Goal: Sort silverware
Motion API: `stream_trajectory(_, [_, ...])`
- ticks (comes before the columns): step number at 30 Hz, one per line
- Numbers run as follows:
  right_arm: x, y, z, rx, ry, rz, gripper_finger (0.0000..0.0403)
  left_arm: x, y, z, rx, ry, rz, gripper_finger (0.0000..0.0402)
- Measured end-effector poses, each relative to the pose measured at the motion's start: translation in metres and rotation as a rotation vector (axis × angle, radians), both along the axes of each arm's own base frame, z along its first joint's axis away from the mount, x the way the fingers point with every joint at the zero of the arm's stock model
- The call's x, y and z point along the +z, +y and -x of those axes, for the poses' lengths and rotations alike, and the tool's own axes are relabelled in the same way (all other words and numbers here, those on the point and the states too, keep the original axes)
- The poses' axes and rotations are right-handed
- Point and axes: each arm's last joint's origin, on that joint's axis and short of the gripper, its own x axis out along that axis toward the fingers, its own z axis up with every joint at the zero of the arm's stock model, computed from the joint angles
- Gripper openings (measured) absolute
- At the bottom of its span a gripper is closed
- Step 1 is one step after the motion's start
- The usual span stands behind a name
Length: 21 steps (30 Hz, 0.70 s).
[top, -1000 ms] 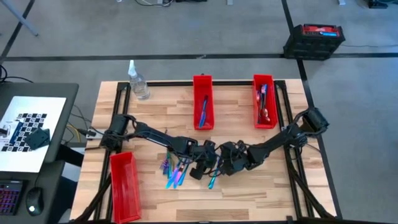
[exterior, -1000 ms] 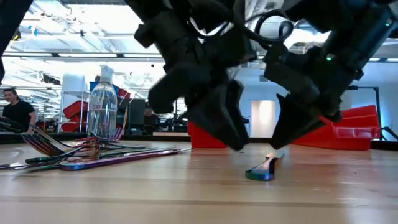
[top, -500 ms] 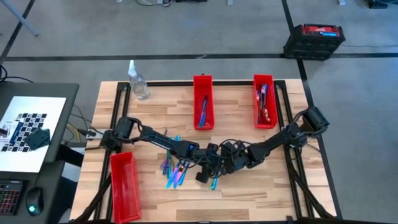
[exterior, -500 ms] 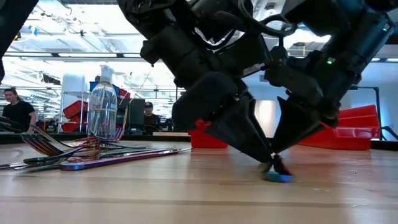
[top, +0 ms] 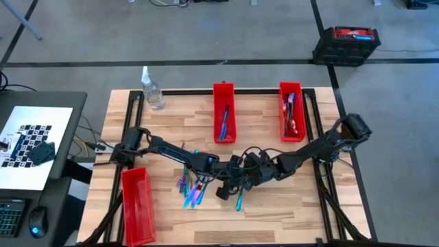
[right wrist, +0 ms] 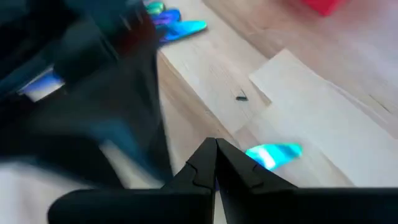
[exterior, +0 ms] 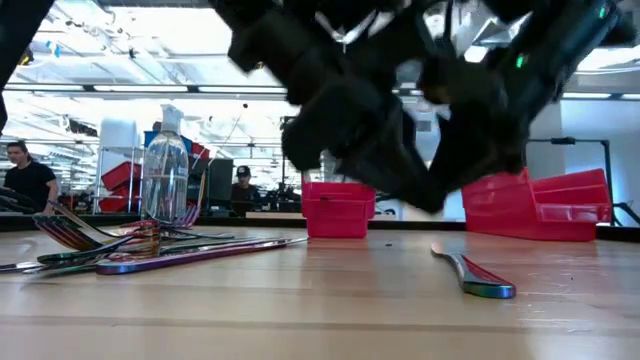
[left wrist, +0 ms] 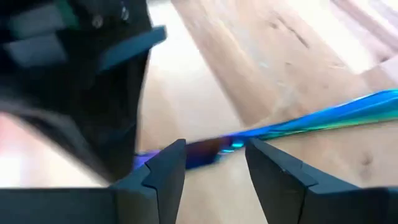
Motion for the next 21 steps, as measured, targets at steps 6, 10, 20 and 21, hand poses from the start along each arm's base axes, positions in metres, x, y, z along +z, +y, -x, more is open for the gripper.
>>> stream_trajectory(6, [0.02,0.013,0.032,-0.157,-0.052,-0.192,0.0,0.008,0.017,-0.002,-0.182,-0.025,-0.289,0.0157])
stream_trajectory(10, [-0.004,0.024,0.048,-0.297,-0.077,-0.295,0.0,-0.007,0.03,-0.011,-0.243,-0.036,-0.381,0.0156])
stream_trajectory(20, [-0.051,0.029,0.05,-0.567,-0.173,-0.474,0.0,-0.044,0.045,-0.022,-0.409,-0.018,-0.586,0.0133])
stream_trajectory(21, [-0.052,0.029,0.049,-0.573,-0.175,-0.477,0.0,-0.045,0.045,-0.022,-0.421,-0.014,-0.594,0.0131])
